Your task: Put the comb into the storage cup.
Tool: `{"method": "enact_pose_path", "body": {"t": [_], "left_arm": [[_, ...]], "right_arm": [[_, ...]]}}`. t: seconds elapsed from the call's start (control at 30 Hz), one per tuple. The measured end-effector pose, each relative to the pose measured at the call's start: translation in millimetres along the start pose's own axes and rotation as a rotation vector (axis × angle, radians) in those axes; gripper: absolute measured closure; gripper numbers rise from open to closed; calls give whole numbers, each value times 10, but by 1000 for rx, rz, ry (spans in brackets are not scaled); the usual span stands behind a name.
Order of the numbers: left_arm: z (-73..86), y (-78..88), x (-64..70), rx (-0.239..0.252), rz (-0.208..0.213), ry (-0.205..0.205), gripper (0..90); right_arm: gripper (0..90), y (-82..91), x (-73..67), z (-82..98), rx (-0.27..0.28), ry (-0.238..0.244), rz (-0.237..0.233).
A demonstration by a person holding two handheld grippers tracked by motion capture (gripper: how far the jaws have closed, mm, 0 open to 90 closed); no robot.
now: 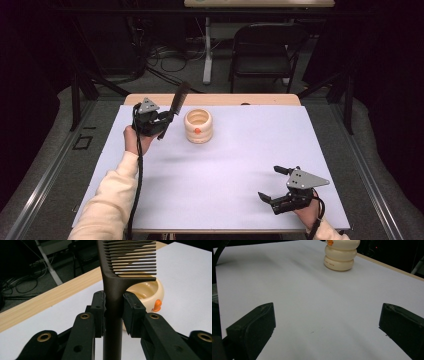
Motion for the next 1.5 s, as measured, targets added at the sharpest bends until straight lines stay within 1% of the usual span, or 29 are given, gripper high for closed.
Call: {"method": "enact_pose_path", "body": {"t": [0.23, 0.37, 0.67, 0.87, 0.93, 1.03, 1.5], "left_arm": [[-58, -8, 12, 16, -10, -3, 724], [-81, -17, 8, 24, -13, 4, 724], [-161, -19, 34, 44, -22, -4, 724], [-186, -57, 41, 48, -28, -6, 724], [-191, -74, 46, 52, -30, 0, 723], [-202, -95, 54, 48, -27, -4, 723], [-287, -148, 106, 71, -24, -5, 724]], "right_arm": [[2, -3, 0, 1, -3, -1, -2], [2, 0, -5, -1, -2, -2, -2], [2, 1, -5, -1, -3, -2, -4], [2, -2, -1, 0, -4, 2, -2], [2, -2, -3, 0, -3, 0, -3], [2, -2, 0, 1, -5, -1, -2], [2, -2, 2, 1, -3, 0, -4]]}}
Point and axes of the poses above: each handheld gripper's, and its own axes: y roughly backward along the jaws, z roughly out of its underside, x roughly to its right, the point moved 1 cm from there along -y, roughly forward along the jaws, and after that the axes turned 2 degrees about -z, right-handed, at the moved point
